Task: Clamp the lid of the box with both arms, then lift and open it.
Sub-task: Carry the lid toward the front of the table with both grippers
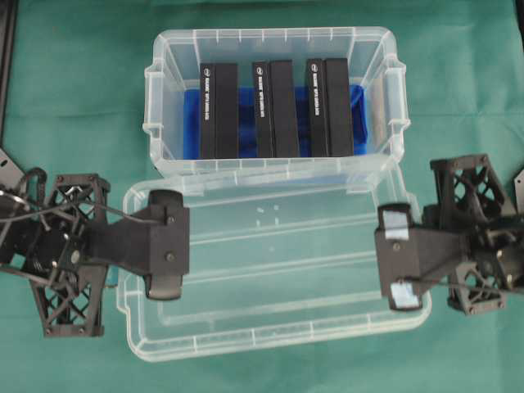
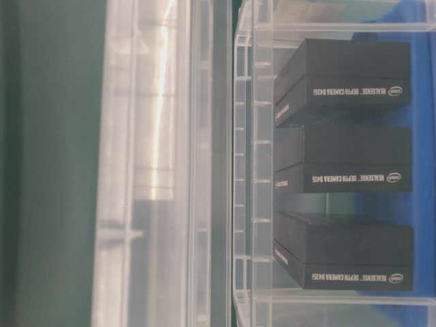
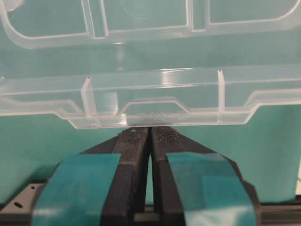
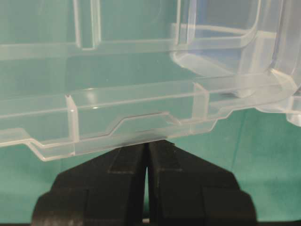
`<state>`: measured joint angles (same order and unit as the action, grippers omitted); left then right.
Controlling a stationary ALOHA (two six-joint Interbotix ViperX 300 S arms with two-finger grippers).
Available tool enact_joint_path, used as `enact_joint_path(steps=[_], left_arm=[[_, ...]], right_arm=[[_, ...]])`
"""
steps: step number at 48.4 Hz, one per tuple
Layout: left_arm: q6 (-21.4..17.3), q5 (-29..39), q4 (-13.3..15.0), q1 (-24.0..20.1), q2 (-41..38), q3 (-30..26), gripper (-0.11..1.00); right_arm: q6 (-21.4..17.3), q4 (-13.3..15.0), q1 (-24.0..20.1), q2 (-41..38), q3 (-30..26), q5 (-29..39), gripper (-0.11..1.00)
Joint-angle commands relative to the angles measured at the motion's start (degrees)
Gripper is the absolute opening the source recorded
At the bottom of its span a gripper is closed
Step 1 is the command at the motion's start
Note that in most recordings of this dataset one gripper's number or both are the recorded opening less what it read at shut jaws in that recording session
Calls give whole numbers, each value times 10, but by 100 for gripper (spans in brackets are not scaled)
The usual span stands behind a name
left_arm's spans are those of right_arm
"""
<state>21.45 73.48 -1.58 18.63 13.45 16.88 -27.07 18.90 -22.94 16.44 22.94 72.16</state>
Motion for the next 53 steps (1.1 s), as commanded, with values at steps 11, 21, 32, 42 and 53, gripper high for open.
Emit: enact_joint_path(steps=[11,21,32,42,53], left_arm=[[3,-16,-13,-6,-1,-29,1],[7,-28,-14,-6,-11,-23,1],[9,-91,-13,-2,-23,15,1],[25,-155,-11,-2,-38,59,1],[46,-227,-11,-1,-51,110,1]], right_arm=[[-25,11,0,-8,-37,-11,0],[-47,12,-11,-18,-32,-12,0],[-82,11,-23,-42,-14,-40,0],[-113,12,-27,-55,22,-97,0],[-158,11,-26,-74,91,-224,0]])
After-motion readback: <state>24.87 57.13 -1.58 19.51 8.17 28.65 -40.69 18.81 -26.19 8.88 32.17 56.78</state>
